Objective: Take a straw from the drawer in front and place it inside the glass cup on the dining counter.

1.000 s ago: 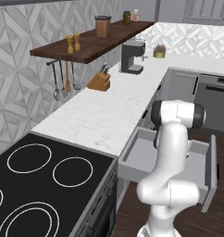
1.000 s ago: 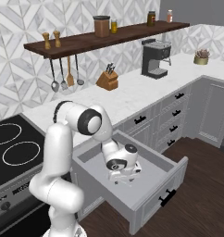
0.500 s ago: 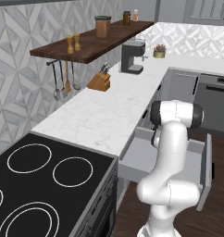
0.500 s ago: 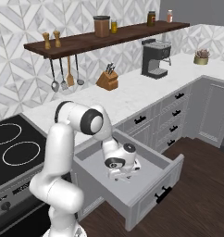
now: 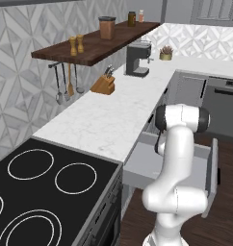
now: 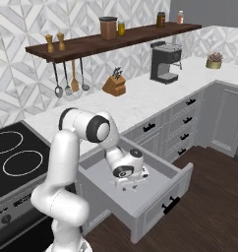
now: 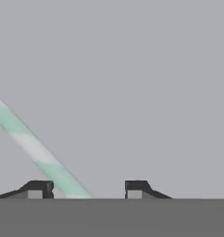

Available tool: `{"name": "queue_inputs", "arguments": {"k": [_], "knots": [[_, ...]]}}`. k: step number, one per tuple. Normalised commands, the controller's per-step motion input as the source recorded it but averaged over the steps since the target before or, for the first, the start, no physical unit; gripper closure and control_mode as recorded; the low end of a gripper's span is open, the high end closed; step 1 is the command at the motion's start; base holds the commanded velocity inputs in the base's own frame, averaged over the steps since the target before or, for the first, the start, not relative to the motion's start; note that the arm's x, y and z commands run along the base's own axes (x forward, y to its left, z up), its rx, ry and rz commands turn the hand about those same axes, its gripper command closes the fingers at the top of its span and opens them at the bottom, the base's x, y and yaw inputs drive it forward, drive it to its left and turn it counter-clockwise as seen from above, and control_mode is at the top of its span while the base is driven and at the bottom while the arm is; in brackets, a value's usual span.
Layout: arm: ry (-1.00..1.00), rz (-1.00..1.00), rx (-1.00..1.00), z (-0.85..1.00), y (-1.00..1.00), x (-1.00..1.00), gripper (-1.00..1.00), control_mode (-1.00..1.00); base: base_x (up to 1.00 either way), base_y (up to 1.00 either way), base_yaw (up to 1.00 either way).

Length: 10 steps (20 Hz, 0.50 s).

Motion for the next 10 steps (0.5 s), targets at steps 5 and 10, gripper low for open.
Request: {"name": "queue_inputs", "arguments": {"k": [5,10], "knots": [[0.02,0.08,0.0,0.01,-0.12,0.4,-1.0,-1.0,0.0,0.0,0.0],[-0.05,0.19,0.0,0.15,-0.23,0.11,-1.0,-1.0,0.0,0.0,0.0]]}}
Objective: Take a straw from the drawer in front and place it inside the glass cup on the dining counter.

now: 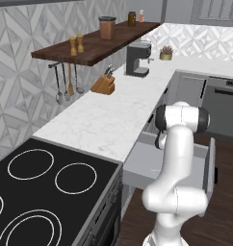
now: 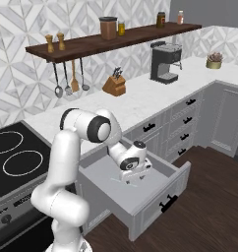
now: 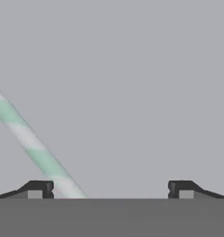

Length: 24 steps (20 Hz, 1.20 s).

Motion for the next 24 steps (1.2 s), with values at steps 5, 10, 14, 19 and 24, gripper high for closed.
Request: {"name": "queue_inputs", "arguments": {"k": [5,10,14,19,24], "knots": [[0.0,0.18,0.0,-0.18,-0.01,0.24,-1.0,-1.0,0.0,0.0,0.0],[0.03,0.16,0.0,-0.35,0.0,0.1,-1.0,-1.0,0.0,0.0,0.0],[0.0,0.14,0.0,-0.26,0.0,-0.17,-1.0,-1.0,0.0,0.0,0.0],[0.0,0.12,0.0,-0.02,0.02,-0.19,-1.0,-1.0,0.0,0.0,0.0],[0.0,0.14,0.0,0.0,0.06,-0.16,-1.0,-1.0,0.0,0.0,0.0]]}}
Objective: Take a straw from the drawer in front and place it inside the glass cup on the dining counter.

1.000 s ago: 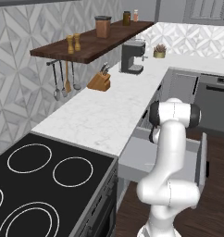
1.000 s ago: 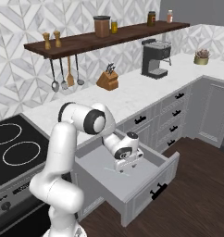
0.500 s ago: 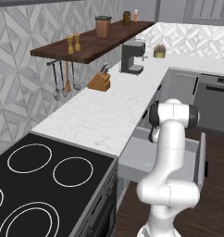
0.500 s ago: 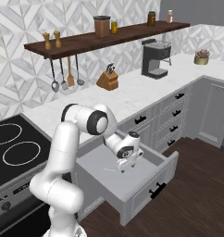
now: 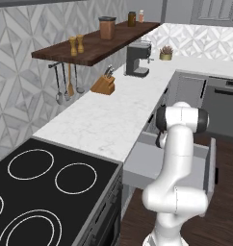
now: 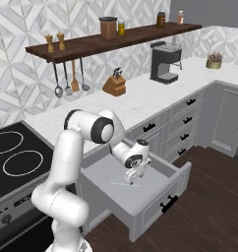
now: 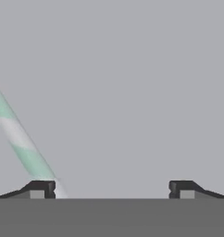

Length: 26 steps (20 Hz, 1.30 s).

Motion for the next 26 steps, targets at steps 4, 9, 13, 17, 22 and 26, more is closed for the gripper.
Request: {"name": "queue_inputs", "arguments": {"k": [4,9,13,17,22,26], "knots": [[0.0,0.17,0.0,0.04,0.0,-0.33,-1.0,-1.0,0.0,0.0,0.0],[0.0,0.2,0.0,0.13,0.0,-0.42,-1.0,-1.0,0.0,0.0,0.0],[0.0,0.19,0.0,-0.08,0.08,-0.14,-1.0,-1.0,0.0,0.0,0.0],[0.0,0.18,0.0,-0.27,0.09,0.02,-1.0,-1.0,0.0,0.0,0.0],[0.0,0.2,0.0,-0.33,0.02,0.13,-1.0,-1.0,0.0,0.0,0.0],[0.0,0.18,0.0,-0.38,0.02,0.1,-1.0,-1.0,0.0,0.0,0.0]]}}
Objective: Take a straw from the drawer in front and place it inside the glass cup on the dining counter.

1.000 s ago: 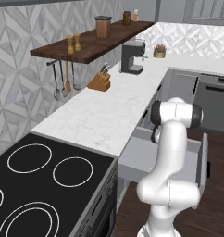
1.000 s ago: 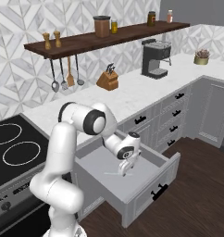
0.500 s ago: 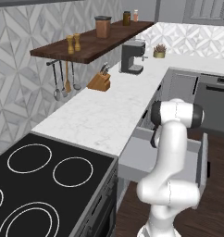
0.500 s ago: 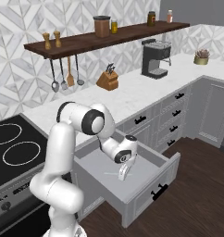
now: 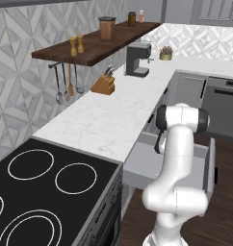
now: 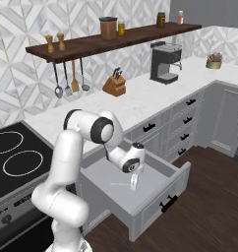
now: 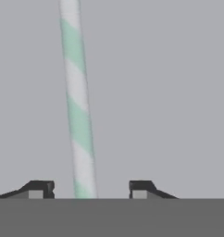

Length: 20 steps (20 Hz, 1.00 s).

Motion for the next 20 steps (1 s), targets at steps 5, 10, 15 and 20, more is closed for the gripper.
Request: {"name": "queue_inputs", "arguments": {"k": [5,10,15,20], "knots": [[-0.02,0.16,0.0,-0.59,0.01,-0.04,-1.0,-1.0,0.0,0.0,0.0],[-0.11,0.1,0.0,-0.79,0.0,-0.34,-1.0,-1.0,0.0,0.0,0.0],[-0.1,0.06,0.0,-0.71,0.01,-0.35,-1.0,-1.0,0.0,0.0,0.0],[0.0,0.02,0.0,-0.53,0.08,-0.01,1.0,-1.0,0.0,0.0,0.0]]}}
